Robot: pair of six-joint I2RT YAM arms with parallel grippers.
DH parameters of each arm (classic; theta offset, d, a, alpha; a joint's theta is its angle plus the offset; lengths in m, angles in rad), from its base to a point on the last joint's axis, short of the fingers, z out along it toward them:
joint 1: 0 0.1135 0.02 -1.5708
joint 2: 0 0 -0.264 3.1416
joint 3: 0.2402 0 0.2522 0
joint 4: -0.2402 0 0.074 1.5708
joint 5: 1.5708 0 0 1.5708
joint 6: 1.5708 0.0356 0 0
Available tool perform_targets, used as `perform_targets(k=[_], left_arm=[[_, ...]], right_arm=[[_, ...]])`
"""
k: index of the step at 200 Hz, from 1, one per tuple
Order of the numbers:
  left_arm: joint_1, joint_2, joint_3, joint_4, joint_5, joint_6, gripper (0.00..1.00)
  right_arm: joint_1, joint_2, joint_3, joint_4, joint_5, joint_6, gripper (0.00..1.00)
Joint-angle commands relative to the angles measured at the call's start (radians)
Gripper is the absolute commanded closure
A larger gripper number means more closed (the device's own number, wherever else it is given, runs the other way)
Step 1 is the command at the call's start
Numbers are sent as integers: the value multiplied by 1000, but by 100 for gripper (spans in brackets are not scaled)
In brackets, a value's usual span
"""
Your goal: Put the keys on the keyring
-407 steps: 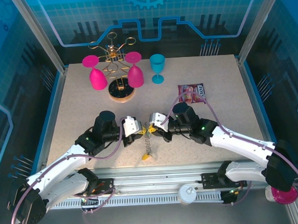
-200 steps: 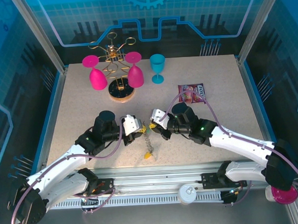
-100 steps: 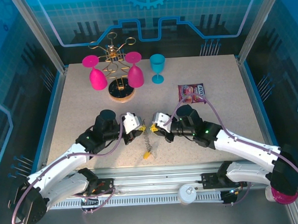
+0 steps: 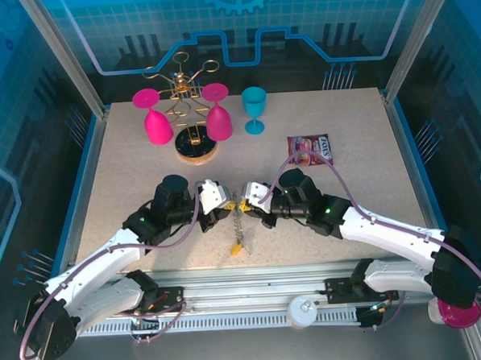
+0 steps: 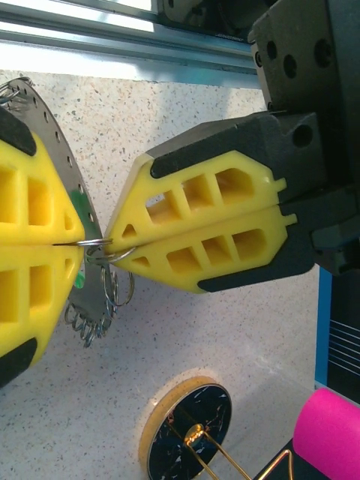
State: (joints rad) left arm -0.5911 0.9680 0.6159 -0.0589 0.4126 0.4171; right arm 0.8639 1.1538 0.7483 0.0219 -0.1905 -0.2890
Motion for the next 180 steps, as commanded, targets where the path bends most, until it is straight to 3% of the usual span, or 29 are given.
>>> perform_targets(k=[1, 95, 180], left_arm=[[-1, 1, 36, 7, 20, -14, 100], [-1, 4, 39, 11, 26, -14, 100], [-2, -2, 36, 25, 19, -24, 100]], right_arm=[[10, 4, 39, 42, 11, 8, 100], [17, 33, 51, 60, 41, 18, 100], [18, 41, 54, 36, 158, 42, 100]])
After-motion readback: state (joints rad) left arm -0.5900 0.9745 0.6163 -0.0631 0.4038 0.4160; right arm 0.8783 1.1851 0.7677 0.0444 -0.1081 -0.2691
